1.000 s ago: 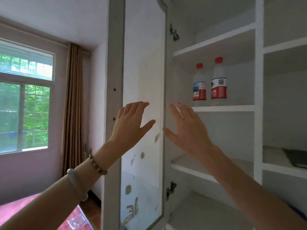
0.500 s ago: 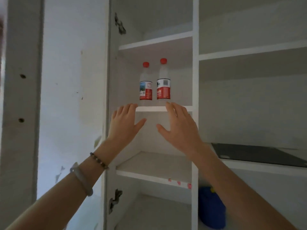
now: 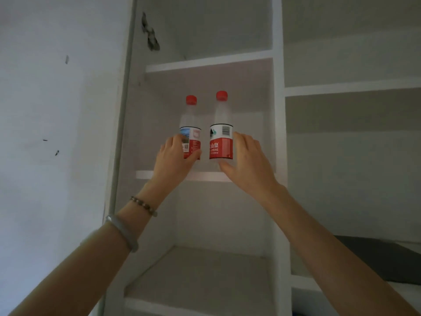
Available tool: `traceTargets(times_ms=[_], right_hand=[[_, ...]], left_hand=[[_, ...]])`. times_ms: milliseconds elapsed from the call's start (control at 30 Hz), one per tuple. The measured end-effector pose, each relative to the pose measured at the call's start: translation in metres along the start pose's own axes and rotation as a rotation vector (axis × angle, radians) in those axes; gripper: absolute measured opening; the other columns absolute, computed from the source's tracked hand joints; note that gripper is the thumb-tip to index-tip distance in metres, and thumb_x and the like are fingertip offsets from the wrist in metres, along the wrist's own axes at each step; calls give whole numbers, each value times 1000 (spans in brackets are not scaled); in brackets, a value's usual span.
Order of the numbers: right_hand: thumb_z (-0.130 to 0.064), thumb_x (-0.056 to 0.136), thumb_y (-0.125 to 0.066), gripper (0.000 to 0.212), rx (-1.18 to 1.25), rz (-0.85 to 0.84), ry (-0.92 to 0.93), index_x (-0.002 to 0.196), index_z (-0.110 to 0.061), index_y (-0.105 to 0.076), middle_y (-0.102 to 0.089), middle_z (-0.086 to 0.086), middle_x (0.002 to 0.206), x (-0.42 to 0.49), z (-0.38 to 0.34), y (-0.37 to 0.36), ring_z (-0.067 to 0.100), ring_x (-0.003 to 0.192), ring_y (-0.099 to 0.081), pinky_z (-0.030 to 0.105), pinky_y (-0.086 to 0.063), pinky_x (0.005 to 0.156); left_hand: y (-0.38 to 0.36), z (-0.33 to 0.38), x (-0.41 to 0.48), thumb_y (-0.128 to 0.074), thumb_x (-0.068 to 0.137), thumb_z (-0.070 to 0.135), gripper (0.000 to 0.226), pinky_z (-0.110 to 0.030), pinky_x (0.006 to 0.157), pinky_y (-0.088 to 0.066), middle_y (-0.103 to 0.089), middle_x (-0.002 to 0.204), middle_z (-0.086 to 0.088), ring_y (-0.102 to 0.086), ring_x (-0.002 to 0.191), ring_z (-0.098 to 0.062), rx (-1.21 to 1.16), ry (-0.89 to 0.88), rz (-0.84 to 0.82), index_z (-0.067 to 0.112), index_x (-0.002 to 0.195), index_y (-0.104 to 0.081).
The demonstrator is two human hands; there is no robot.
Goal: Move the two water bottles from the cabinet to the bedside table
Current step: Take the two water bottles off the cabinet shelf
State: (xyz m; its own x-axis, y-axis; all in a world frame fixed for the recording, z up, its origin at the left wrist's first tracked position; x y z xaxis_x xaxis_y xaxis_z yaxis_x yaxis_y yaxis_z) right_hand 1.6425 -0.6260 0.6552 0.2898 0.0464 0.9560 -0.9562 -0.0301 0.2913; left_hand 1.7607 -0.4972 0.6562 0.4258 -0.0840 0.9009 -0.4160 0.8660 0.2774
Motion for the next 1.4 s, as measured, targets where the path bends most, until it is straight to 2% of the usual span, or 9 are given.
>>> traceTargets(times_ms=[200,300,433,700,833,967,1133,1267,1400], right_hand=[[-39,77,-68,65,107,28,-266,124,-4,-38,-48,15,119,42,39,-35,30,106,-48,36,-42,76],[-46,72,-69,68,258,-61,-453,118,-3,-41,-52,13,113,52,62,-61,29,100,-53,38,-48,78],[-49,67,-72,66,467,-197,-597,115,-10,-50,-61,6,106,53,74,-94,20,91,-60,28,-48,64],[-49,59,-75,62,483,-156,-607,107,-16,-56,-65,3,94,60,78,-96,19,78,-65,36,-57,67],[-49,58,-76,61,535,-17,-587,106,-18,-57,-66,3,94,75,74,-58,19,78,-66,41,-58,69],[-46,61,-77,60,554,-39,-539,111,-19,-58,-66,2,99,76,61,-31,18,83,-65,39,-57,71],[-51,56,-77,63,572,-90,-514,107,-18,-58,-67,1,98,55,43,-13,18,83,-65,36,-57,67],[-49,60,-78,66,608,-89,-475,112,-17,-54,-64,1,102,38,37,8,16,85,-64,28,-52,62],[-47,61,-79,66,713,-129,-454,114,-17,-53,-63,-1,103,18,26,28,14,85,-62,27,-50,61]], left_hand=[[-18,-41,45,-59,85,41,70,-32,83,-38,-42,135,-16,-48,115,-27,-207,245,-124,3,136,-28],[-34,-59,61,-60,82,47,70,-31,74,-39,-51,112,-7,-50,91,-19,-272,342,-213,2,130,-35],[-59,-62,67,-62,76,55,51,-33,72,-48,-60,92,-1,-56,83,-18,-307,342,-336,16,107,-51],[-61,-56,68,-67,76,45,32,-32,71,-50,-61,88,-3,-59,78,-19,-262,270,-234,20,90,-52],[-52,-51,64,-68,75,45,39,-29,63,-46,-62,90,-2,-58,75,-16,-281,272,-236,17,97,-54],[-38,-38,53,-71,73,42,50,-25,55,-47,-65,97,-4,-62,80,-18,-398,307,-241,14,112,-57],[-1,-4,41,-72,72,44,50,-27,59,-51,-67,98,-4,-64,81,-17,-353,252,-184,16,110,-59],[32,22,21,-73,70,45,47,-39,75,-56,-68,95,-5,-66,84,-20,-294,225,-163,17,106,-59],[59,40,-11,-72,70,45,54,-35,75,-55,-67,99,-3,-66,82,-17,-202,221,-156,16,113,-56]])
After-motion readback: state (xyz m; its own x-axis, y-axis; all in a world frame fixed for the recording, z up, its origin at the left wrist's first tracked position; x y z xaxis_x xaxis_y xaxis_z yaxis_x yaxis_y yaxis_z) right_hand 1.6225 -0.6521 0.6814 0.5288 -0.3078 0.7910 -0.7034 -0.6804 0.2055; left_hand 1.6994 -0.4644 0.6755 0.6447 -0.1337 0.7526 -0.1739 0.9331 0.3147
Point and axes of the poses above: each hand's wrist, its own x-axis towards the middle knuckle, its own y-axis out of the back of the hand, z = x × y, the point moved 10 cm from there along x, towards the middle knuckle
